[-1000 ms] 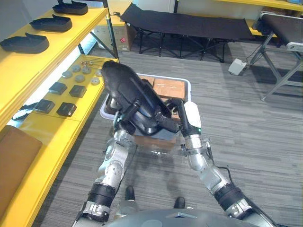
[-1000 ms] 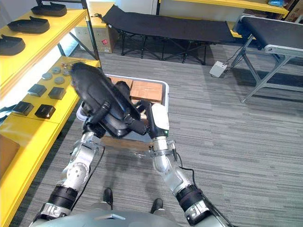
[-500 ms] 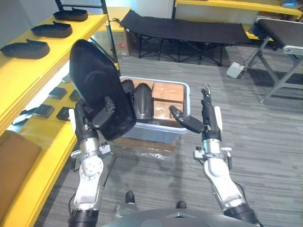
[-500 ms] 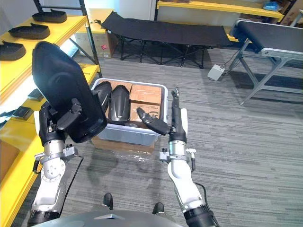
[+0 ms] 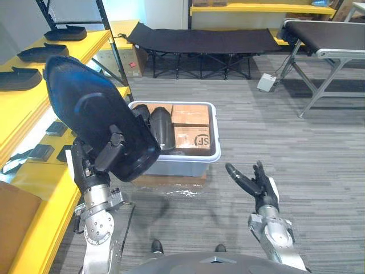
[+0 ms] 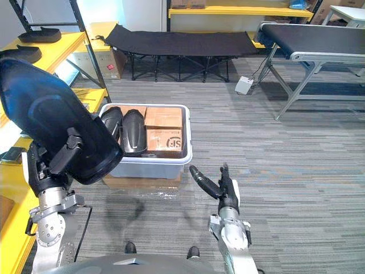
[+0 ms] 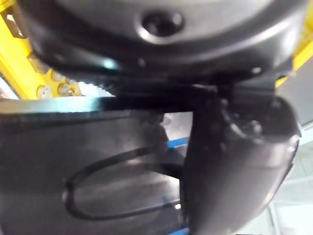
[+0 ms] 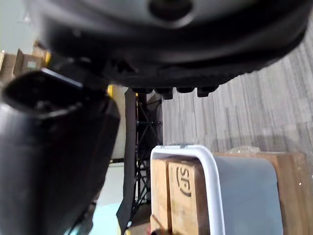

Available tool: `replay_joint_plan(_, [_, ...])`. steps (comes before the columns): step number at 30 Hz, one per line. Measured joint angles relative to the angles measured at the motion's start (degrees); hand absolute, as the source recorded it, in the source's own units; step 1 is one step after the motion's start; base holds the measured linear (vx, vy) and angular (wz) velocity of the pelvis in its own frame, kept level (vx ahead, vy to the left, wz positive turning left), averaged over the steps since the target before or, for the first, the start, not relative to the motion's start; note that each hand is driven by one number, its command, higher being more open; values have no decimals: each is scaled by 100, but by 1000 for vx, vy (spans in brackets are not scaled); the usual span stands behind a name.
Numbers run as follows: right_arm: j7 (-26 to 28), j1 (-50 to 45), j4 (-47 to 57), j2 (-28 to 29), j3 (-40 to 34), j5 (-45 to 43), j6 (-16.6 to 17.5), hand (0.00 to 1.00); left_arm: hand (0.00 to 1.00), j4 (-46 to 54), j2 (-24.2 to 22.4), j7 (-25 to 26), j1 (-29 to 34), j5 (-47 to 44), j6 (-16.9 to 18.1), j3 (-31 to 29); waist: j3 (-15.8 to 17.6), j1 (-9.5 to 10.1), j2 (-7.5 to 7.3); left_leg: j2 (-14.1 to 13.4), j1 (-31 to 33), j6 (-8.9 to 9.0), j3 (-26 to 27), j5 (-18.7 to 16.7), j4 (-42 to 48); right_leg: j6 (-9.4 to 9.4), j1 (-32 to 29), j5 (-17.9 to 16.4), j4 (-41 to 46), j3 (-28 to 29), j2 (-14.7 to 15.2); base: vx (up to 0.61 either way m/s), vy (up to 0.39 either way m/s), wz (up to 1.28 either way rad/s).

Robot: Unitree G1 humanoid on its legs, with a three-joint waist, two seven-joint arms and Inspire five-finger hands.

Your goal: Walk over and take three plastic housings, then place them on the shelf

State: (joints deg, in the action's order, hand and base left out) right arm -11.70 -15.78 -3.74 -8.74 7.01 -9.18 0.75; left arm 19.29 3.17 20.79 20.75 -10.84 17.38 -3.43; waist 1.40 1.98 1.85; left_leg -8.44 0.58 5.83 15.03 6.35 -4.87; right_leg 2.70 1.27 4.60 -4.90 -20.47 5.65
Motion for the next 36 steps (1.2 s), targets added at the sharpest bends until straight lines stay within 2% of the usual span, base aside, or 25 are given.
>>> replay_joint_plan(2, [3,210,-2,4,224,-44,-62,100,0,54,-16,74,3,2,-1,-70,0,113,0,7,29,6,-123,18,0,8,69,-12,0,-120,1,16,-4,34])
replay_joint_plan(6, [178,559,-131,35,584,-289,-135,100,0,163,-287,204,99,1,-1,-656,-1,403,-2,59,104,3,-581,67,0,56,236,-116,1,-563,15,19,-6,60])
replay_joint_plan(10, [470,904,-555,208,899,-293,-118,100,0,328,-566,303,762,-36,18,-1501,-38,841,-70,162,145,11,-1165,70,1,124,556,-270,5,-1094,33,70,-20,69])
replay_joint_plan(13, [545,1150,-930,235,1073,-277,-86,100,0,329,-666,271,1064,-159,73,-1694,-89,1063,-146,227,282,18,-1532,115,3,157,644,-351,34,-1447,27,59,-39,78])
replay_joint_plan(15, [562,1281,-1076,208,1137,-249,-79,100,0,328,-832,211,1166,-287,123,-1707,-78,1170,-155,289,519,-6,-1877,227,-5,188,716,-479,149,-1920,28,25,-43,99])
replay_joint_plan(16, [559,1293,-1087,190,1137,-245,-79,100,0,328,-864,143,1166,-295,132,-1698,-66,1176,-138,289,580,-13,-1901,203,-21,196,726,-531,224,-2050,40,-22,-13,128])
replay_joint_plan(17, [517,1300,-1120,183,1103,-232,-74,100,0,328,-866,-47,1126,-365,136,-1649,-6,1103,-76,212,675,-76,-1528,183,-4,249,813,-629,342,-2424,81,-31,6,160])
replay_joint_plan(18, [438,1300,-1138,95,1030,-155,-33,100,0,330,-861,-292,1061,-482,141,-1486,64,981,-69,105,747,-242,-1000,261,160,294,942,-747,535,-2809,159,-30,35,164])
replay_joint_plan(19, [392,1304,-1163,30,994,-82,-5,100,0,329,-860,-413,1059,-481,154,-1386,92,985,-20,66,776,-299,-796,373,226,342,986,-829,664,-2917,210,-7,74,126])
replay_joint_plan(20, [340,1306,-1192,-60,913,-10,28,100,0,330,-854,-566,1075,-481,159,-1196,117,1050,33,116,765,-271,-784,418,257,395,998,-939,899,-3002,343,-11,115,54])
replay_joint_plan(23, [283,1380,-1185,-22,832,-2,262,100,0,332,-823,-678,1082,-484,171,-1024,204,1030,56,223,613,-335,-668,418,165,420,983,-1032,1128,-2884,547,-29,102,-6])
replay_joint_plan(26, [316,1457,-1128,-4,830,-1,407,100,0,355,-624,-1100,1079,-487,172,-747,282,963,51,312,476,-396,-443,401,59,452,910,-1072,1166,-2638,686,-60,82,-28])
replay_joint_plan(27, [352,1457,-1108,-1,829,-2,427,100,0,380,-584,-1203,1077,-487,172,-688,282,921,43,322,501,-401,-448,404,56,451,877,-1071,1168,-2613,686,-52,46,-3])
replay_joint_plan(29, [522,1429,-1101,-6,850,-3,566,100,0,409,-363,-1544,1023,-487,171,-464,295,806,23,369,541,-437,-514,430,6,449,746,-1115,1183,-2137,592,-41,6,19])
replay_joint_plan(31, [651,1277,-900,-64,817,-23,594,100,0,408,-105,-1889,775,-472,140,-209,307,579,42,470,630,-506,-887,502,-1,348,703,-1275,1192,-1595,404,-41,-42,67])
replay_joint_plan(35, [1009,1201,-685,-166,798,-17,819,100,0,408,56,-2095,515,-402,142,-135,328,559,78,519,704,-471,-1087,596,0,347,690,-1355,1346,-1702,408,-9,-36,35])
replay_joint_plan(36, [1263,1205,-600,-268,783,-15,1005,100,0,383,71,-2111,450,-404,142,-138,368,578,118,536,714,-454,-1183,617,-6,326,703,-1450,1448,-1714,409,-24,-53,36])
